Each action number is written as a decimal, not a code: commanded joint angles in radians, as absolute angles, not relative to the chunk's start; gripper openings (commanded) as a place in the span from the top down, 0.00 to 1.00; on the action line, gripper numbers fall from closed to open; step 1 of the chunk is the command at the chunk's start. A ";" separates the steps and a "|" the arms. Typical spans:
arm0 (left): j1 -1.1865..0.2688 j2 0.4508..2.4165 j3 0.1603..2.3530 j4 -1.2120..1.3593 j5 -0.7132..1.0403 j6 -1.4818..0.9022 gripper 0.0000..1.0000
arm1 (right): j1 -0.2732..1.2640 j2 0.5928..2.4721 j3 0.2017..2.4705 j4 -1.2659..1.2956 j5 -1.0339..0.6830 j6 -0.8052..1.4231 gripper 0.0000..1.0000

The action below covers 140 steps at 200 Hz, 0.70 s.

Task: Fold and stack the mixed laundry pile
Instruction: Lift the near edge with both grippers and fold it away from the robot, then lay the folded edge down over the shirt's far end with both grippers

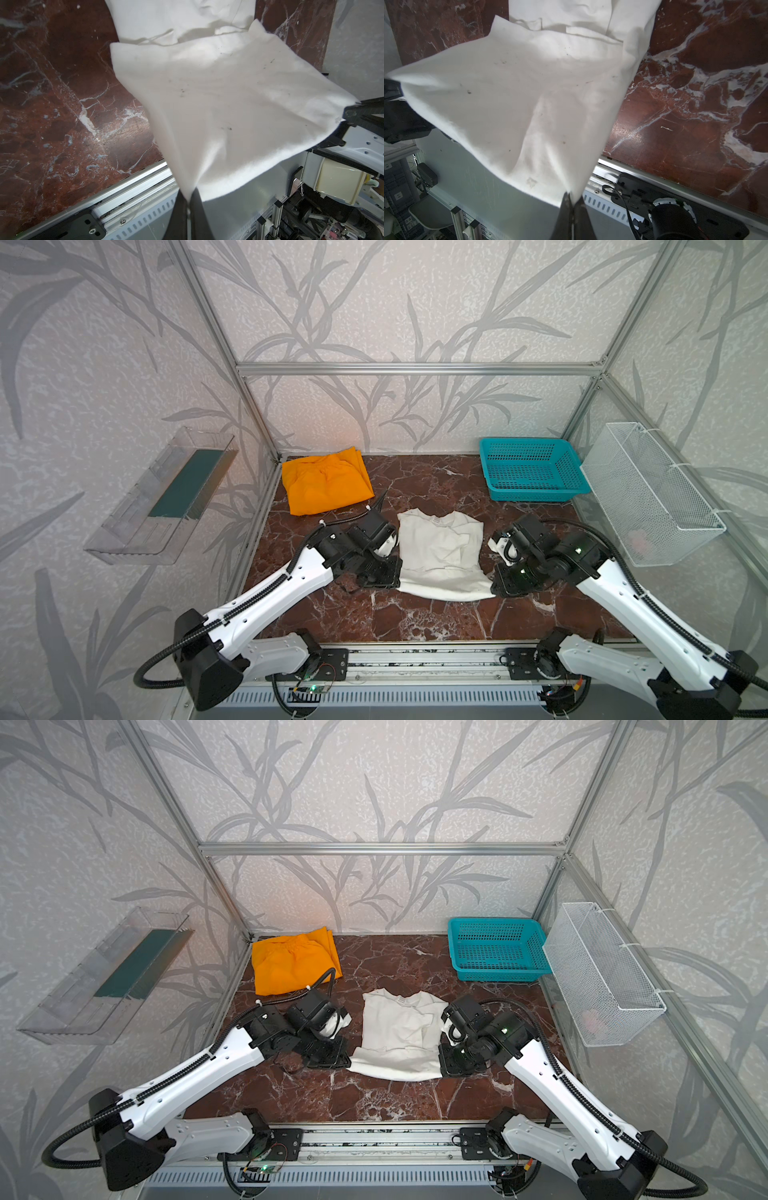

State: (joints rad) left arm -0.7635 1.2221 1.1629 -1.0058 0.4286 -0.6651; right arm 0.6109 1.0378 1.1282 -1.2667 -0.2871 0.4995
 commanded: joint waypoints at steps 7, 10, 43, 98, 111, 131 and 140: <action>-0.718 1.304 1.278 -1.014 0.412 -0.593 1.00 | 0.553 1.078 1.182 -1.255 -0.260 0.457 1.00; -0.713 1.316 1.287 -1.013 0.414 -0.584 1.00 | 0.546 1.083 1.187 -1.248 -0.263 0.452 1.00; -0.619 1.423 1.348 -0.950 0.453 -0.529 1.00 | 0.460 1.146 1.216 -1.158 -0.290 0.408 1.00; -0.509 1.595 1.452 -0.902 0.517 -0.458 1.00 | 0.315 1.319 1.315 -1.001 -0.335 0.348 1.00; -0.489 1.637 1.493 -0.901 0.527 -0.447 1.00 | 0.297 1.368 1.343 -0.966 -0.350 0.345 1.00; -0.465 1.698 1.563 -0.899 0.543 -0.423 1.00 | 0.273 1.448 1.386 -0.924 -0.359 0.341 1.00; -0.451 1.730 1.598 -0.903 0.550 -0.415 1.00 | 0.263 1.484 1.403 -0.907 -0.366 0.342 1.00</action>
